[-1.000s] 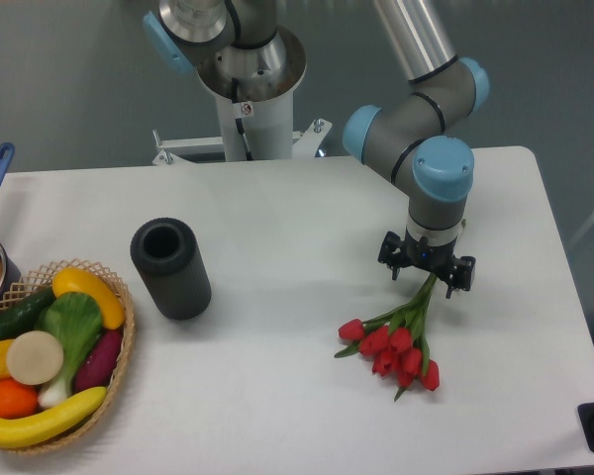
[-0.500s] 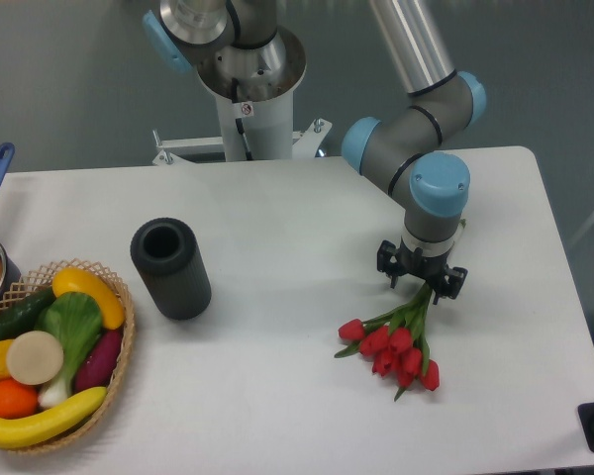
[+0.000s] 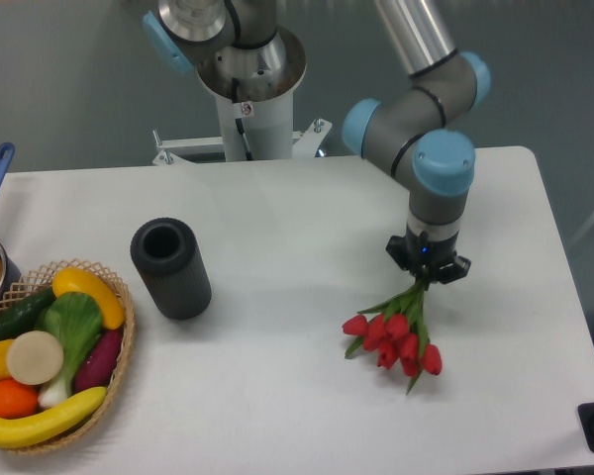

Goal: Pick up the flowers from the table

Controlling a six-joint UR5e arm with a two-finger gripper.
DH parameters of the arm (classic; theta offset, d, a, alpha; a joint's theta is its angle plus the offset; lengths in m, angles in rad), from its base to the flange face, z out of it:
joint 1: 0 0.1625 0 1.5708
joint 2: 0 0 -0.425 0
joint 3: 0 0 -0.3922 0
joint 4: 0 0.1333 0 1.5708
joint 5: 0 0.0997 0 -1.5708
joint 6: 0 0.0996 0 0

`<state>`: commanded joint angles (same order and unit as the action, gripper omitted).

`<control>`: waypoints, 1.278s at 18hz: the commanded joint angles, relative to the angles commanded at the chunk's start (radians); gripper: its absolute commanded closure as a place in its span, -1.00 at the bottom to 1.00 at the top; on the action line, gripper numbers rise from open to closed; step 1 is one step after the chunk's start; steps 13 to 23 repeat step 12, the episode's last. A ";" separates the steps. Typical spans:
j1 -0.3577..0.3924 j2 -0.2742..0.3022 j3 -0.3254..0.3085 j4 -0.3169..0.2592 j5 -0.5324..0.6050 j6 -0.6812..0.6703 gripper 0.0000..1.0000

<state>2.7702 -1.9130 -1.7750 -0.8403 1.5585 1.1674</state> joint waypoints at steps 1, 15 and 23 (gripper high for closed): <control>0.015 0.002 0.035 -0.055 -0.005 0.000 1.00; -0.004 -0.008 0.247 -0.315 -0.009 0.011 1.00; -0.004 -0.008 0.247 -0.315 -0.009 0.011 1.00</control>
